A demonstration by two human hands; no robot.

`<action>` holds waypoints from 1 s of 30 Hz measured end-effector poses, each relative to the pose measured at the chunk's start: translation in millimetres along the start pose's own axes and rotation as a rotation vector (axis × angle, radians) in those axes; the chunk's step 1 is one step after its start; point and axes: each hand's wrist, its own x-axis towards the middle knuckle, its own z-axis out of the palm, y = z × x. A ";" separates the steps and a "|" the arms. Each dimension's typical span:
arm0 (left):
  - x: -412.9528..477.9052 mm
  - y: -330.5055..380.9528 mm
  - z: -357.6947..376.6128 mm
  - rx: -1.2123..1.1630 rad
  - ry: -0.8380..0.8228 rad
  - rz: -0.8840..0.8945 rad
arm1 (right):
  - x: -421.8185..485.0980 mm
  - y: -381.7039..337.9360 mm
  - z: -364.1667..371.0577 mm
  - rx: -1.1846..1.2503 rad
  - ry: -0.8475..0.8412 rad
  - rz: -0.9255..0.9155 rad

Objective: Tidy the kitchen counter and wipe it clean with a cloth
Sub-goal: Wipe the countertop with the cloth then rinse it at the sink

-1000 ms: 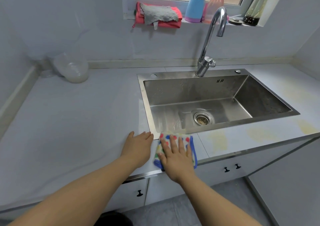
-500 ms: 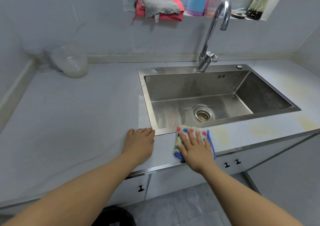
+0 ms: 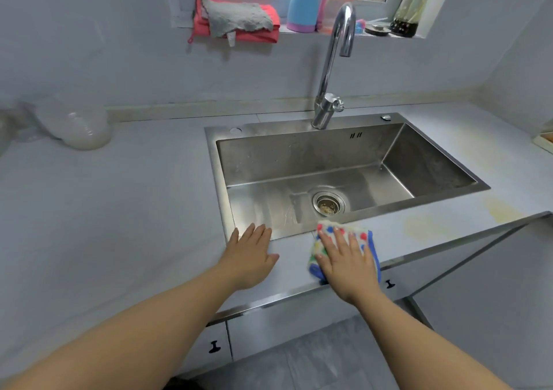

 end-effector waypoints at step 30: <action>60.7 70.1 -1.1 -0.080 0.027 -0.286 | 36.5 84.5 -18.1 0.044 0.018 -0.003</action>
